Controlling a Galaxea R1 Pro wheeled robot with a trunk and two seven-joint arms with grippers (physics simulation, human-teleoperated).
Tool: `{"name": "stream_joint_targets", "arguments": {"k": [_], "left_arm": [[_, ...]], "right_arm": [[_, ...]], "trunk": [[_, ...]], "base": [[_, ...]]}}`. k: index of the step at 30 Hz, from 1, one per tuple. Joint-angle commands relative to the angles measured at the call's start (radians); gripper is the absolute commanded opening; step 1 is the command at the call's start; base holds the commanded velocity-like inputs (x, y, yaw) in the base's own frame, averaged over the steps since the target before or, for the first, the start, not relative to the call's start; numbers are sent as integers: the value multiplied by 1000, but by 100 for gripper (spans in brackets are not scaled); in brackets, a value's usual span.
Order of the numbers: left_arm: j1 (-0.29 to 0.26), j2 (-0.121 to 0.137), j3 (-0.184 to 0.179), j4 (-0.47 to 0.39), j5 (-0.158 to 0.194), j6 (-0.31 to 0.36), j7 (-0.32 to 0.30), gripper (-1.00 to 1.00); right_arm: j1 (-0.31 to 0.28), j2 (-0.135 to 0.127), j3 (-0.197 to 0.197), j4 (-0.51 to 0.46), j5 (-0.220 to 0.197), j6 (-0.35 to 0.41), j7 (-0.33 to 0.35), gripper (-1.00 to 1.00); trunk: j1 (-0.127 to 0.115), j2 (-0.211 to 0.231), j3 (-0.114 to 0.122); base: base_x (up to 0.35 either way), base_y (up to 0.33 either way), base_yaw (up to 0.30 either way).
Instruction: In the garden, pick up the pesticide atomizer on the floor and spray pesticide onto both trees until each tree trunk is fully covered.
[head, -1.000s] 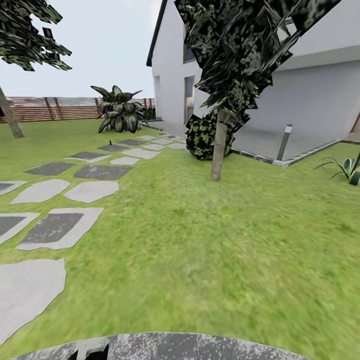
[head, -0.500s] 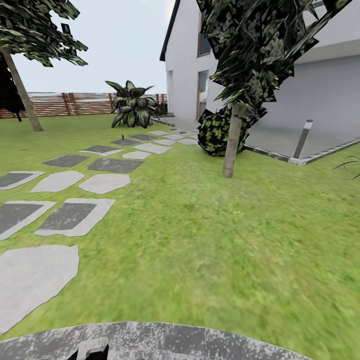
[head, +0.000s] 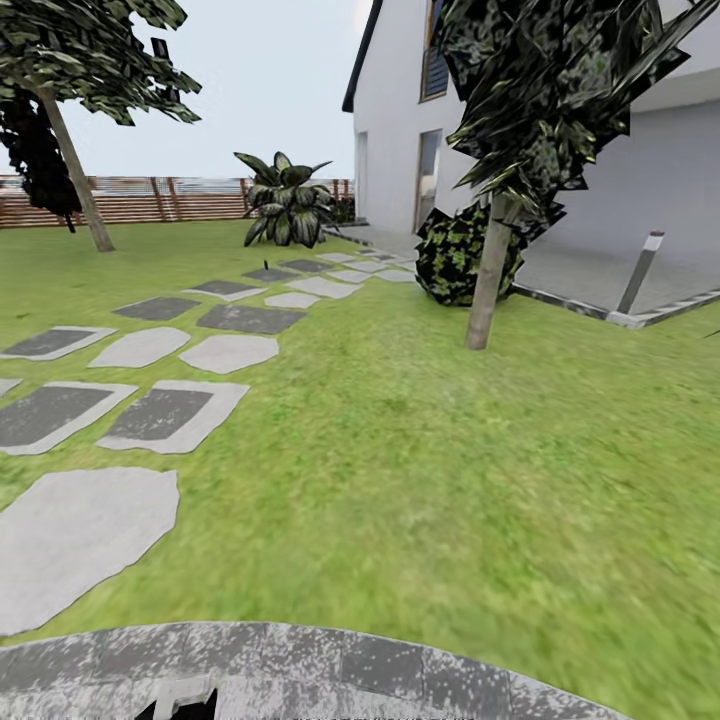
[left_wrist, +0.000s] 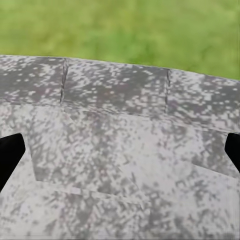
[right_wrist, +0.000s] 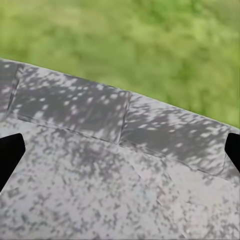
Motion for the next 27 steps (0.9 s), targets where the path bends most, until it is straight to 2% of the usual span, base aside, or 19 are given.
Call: {"name": "stream_joint_targets", "arguments": {"k": [1, 27], "left_arm": [[0, 0, 0, 0, 0, 0, 0, 100], [0, 0, 0, 1, 0, -1, 0, 100]], "right_arm": [[0, 0, 0, 0, 0, 0, 0, 100], [0, 2, 0, 0, 0, 0, 0, 100]], "trunk": [[4, -7, -5], [104, -189, -126]], "base": [[0, 0, 126], [0, 0, 87]]}}
